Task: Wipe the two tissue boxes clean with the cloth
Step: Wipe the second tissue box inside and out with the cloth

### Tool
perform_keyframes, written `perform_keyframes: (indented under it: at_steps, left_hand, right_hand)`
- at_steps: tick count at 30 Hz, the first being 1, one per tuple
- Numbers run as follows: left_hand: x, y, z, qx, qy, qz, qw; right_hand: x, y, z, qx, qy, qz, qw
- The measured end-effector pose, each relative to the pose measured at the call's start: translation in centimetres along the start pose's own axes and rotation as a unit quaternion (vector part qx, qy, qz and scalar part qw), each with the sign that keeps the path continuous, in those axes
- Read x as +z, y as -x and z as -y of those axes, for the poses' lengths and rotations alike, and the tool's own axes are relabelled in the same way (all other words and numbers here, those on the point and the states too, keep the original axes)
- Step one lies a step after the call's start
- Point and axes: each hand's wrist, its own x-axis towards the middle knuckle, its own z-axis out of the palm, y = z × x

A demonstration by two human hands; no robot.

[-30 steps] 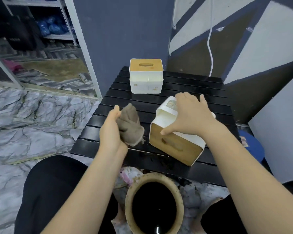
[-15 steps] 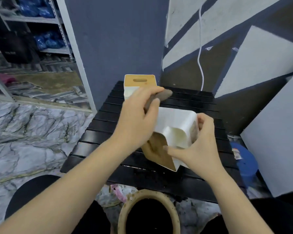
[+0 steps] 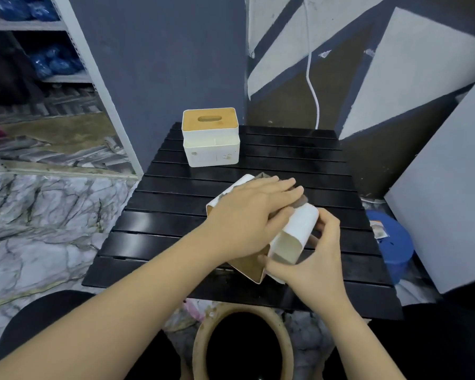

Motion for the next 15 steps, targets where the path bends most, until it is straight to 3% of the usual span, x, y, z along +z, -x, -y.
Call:
perform_keyframes:
  at_steps: [8, 12, 15]
  left_hand:
    - [-1.2, -0.1, 1.2, -0.162, -0.013, -0.042, 0.986]
    - [-0.7, -0.4, 0.2, -0.282, -0.104, -0.067, 0.951]
    - [0.6, 0.3, -2.0, -0.276, -0.191, -0.087, 0.938]
  right_hand:
    - [0.4, -0.1, -0.7, -0.019, 0.019, -0.011, 1.000]
    - [0.4, -0.4, -1.4, -0.020, 0.032, -0.005, 0.999]
    - [0.4, -0.7, -1.4, -0.005, 0.017, 0.002, 1.000]
